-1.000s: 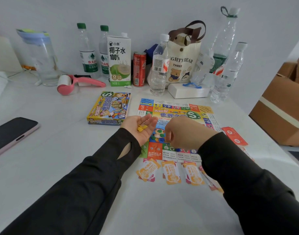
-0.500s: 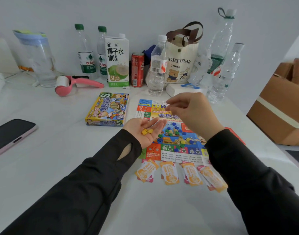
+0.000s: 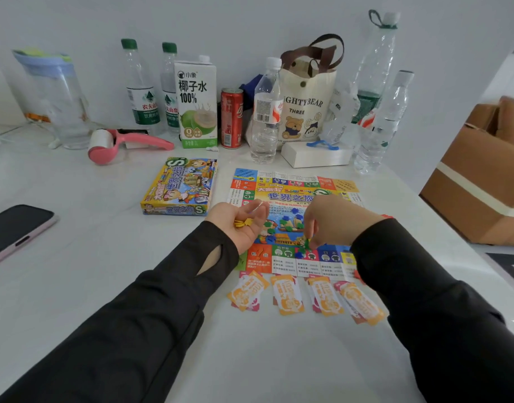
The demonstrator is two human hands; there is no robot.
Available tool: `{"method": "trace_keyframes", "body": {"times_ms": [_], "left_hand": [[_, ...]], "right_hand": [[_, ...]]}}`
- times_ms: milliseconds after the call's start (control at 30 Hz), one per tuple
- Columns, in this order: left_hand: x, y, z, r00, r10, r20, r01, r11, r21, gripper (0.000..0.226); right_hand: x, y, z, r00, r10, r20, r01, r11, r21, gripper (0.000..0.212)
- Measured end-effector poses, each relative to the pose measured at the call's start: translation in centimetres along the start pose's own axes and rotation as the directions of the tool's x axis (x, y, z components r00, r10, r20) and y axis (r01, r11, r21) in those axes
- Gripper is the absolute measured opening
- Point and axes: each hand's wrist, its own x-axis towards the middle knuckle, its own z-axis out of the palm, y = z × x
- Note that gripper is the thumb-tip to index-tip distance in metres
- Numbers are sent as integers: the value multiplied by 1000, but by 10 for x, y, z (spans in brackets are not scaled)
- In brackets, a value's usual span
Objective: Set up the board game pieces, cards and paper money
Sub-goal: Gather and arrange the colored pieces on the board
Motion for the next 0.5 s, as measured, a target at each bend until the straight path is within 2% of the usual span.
{"method": "trace_keyframes", "body": {"times_ms": [167, 333, 400, 500], "left_hand": [[0, -2, 0, 999, 30, -11, -30, 998, 48, 22], [-1, -1, 3, 1000, 25, 0, -25, 997, 70, 26], [-1, -2, 7, 1000, 26, 7, -27, 995, 99, 28], [-5, -5, 13, 1000, 1, 21, -5, 986, 164, 28]], "right_hand": [[2, 3, 3, 1000, 12, 0, -12, 1000, 24, 21], [2, 3, -3, 1000, 25, -14, -24, 998, 61, 16], [-2, 4, -10, 983, 27, -180, 16, 972, 235, 9], [-8, -1, -19, 890, 57, -452, 211, 827, 521, 12]]}}
